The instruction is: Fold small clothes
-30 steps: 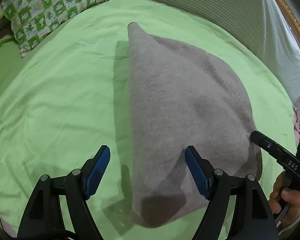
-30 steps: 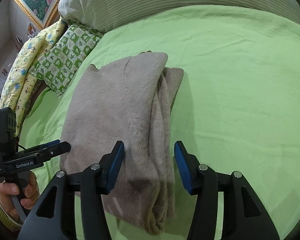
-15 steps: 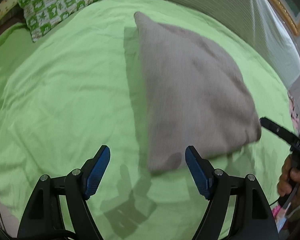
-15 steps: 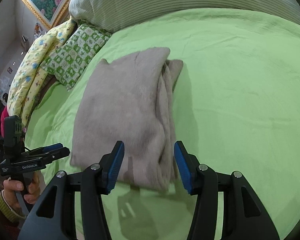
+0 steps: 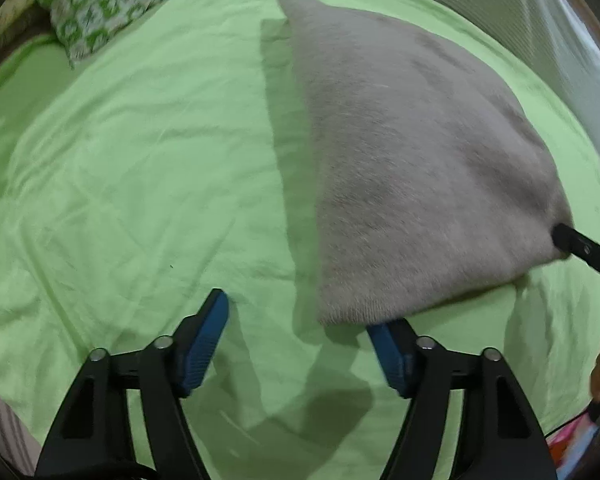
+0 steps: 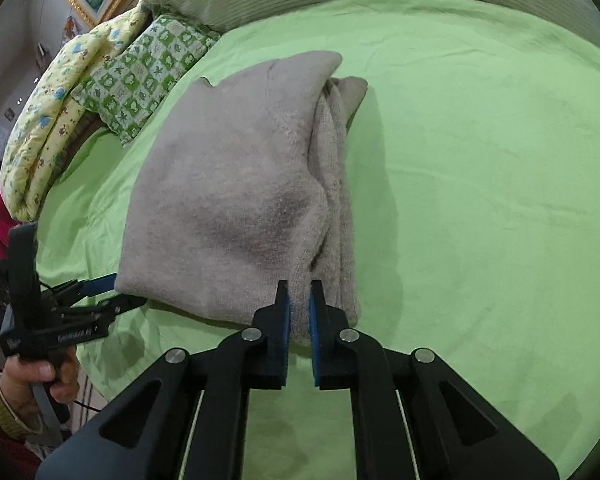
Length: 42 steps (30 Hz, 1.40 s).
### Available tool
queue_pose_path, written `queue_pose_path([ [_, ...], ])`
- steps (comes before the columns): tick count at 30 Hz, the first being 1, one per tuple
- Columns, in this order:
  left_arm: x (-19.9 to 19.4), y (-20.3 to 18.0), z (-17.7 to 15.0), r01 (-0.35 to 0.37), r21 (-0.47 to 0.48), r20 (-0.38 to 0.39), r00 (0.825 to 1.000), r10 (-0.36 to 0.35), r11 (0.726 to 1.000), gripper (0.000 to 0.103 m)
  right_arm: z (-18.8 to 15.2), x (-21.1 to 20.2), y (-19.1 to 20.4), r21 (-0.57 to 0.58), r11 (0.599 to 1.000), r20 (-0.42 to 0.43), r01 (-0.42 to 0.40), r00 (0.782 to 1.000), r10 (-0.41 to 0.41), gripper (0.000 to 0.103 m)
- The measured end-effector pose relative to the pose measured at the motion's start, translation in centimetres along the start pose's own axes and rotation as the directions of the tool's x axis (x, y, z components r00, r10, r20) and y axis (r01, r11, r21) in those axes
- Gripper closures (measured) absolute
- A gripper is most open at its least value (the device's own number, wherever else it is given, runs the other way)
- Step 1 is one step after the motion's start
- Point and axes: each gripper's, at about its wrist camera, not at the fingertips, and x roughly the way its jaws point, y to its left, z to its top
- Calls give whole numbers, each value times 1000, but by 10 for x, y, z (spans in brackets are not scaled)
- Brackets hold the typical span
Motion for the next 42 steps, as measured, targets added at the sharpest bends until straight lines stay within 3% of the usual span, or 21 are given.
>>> queue_pose_path([
  [2, 1, 3, 1, 4, -15, -4, 1000, -4, 1000, 36, 3, -8, -3, 4, 1000, 26, -2, 1000, 2, 96],
  [10, 7, 3, 3, -16, 27, -19, 1000, 16, 1000, 36, -9, 23, -23, 58, 997, -77, 46, 996, -41, 96],
  [13, 0, 1, 3, -6, 30, -24, 1000, 7, 1000, 37, -4, 18, -24, 90, 995, -80, 48, 996, -41, 88],
  [18, -27, 9, 1, 21, 29, 9, 1000, -21, 999, 36, 13, -9, -22, 92, 995, 6, 31, 999, -32, 86],
  [24, -48, 17, 10, 67, -37, 67, 996, -64, 997, 32, 34, -16, -10, 65, 998, 58, -10, 998, 6, 86],
  [28, -58, 13, 17, 93, -58, 105, 991, -87, 994, 28, 37, -11, 4, 23, 1000, 56, -8, 998, 6, 75],
  [31, -71, 6, 15, 112, -50, 147, 984, -104, 992, 25, 35, -12, 13, -15, 999, 67, -34, 997, 35, 73],
  [36, -77, -9, 10, 116, -32, 165, 980, -109, 993, 24, 30, -3, 14, -26, 998, 36, -53, 998, 54, 72],
  [39, -80, -21, 6, 98, -1, 174, 980, -96, 995, 23, 23, 13, 4, 3, 1000, -27, 5, 1000, -5, 69],
  [42, -82, -30, 2, 82, 37, 167, 982, -88, 996, 20, 16, 17, -9, 61, 998, -49, 12, 999, -9, 69],
])
